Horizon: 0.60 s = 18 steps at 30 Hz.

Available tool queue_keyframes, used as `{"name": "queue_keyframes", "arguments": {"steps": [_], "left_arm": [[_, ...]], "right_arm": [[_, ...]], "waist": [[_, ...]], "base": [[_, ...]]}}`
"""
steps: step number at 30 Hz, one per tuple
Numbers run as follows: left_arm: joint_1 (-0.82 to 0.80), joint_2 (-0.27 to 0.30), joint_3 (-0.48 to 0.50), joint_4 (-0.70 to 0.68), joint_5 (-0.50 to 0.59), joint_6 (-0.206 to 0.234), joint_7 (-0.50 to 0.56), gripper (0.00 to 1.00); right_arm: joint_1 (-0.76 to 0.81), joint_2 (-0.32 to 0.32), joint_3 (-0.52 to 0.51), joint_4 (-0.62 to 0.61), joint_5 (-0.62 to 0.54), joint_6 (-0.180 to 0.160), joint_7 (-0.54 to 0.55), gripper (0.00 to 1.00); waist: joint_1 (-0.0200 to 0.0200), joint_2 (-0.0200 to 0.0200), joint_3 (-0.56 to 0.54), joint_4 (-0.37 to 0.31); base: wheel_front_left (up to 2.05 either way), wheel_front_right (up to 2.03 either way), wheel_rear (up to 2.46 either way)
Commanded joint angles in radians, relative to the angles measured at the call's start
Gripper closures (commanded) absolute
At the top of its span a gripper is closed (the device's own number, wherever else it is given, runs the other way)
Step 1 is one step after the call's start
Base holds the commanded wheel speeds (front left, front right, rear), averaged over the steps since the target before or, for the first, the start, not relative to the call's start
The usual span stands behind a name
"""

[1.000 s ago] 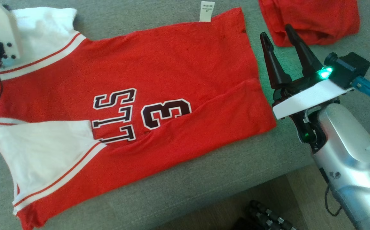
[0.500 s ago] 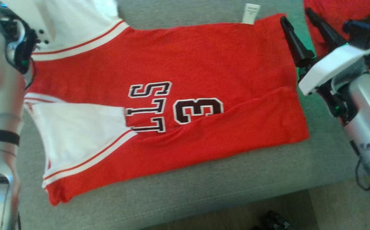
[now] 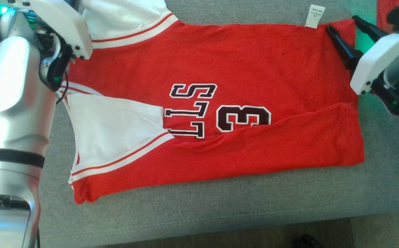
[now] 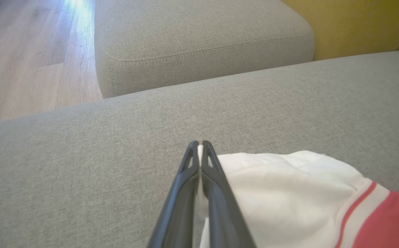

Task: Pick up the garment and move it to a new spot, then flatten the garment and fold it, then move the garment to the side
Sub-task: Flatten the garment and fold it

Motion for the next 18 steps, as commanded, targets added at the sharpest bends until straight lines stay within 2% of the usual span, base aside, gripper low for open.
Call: {"name": "queue_keyframes", "arguments": {"steps": [1,4,5,6,7,12,18], "left_arm": [[-0.011,0.036,0.017,-0.041,-0.008,-0.003,-0.001,1.0],[-0.006,0.038,0.012,-0.055,-0.013,-0.003,0.003,1.0],[-0.004,0.039,0.011,-0.059,-0.015,-0.003,0.004,1.0],[-0.003,0.04,0.01,-0.063,-0.016,-0.003,0.005,1.0],[-0.001,0.041,0.011,-0.067,-0.018,-0.002,0.005,1.0],[0.0,0.052,0.016,-0.079,-0.025,0.005,0.005,1.0],[-0.007,0.062,0.026,-0.099,-0.032,0.025,-0.009,1.0]], "right_arm": [[-0.001,-0.028,0.019,-0.002,0.015,-0.001,-0.002,0.0],[-0.015,-0.033,0.065,0.018,0.034,-0.001,0.008,0.0],[-0.018,-0.035,0.083,0.022,0.043,-0.001,0.019,0.15],[-0.02,-0.036,0.099,0.025,0.053,-0.001,0.027,0.89],[-0.023,-0.037,0.114,0.025,0.064,-0.001,0.034,1.0],[-0.046,-0.05,0.166,0.016,0.089,-0.001,0.03,1.0],[-0.108,-0.064,0.189,0.035,0.083,-0.001,-0.085,1.0]], "waist": [[0.0,0.0,0.002,0.001],[0.0,0.0,0.003,0.002],[0.0,0.0,0.004,0.002],[0.0,0.0,0.004,0.002],[0.0,0.0,0.004,0.002],[0.0,0.0,0.004,-0.001],[0.0,0.0,0.006,0.002]], "base": [[0.0,0.0,0.0],[0.0,0.0,0.0],[0.0,0.0,0.0],[0.0,0.0,0.0],[0.0,0.0,0.0],[0.0,0.0,0.0],[0.0,0.0,0.0]]}}
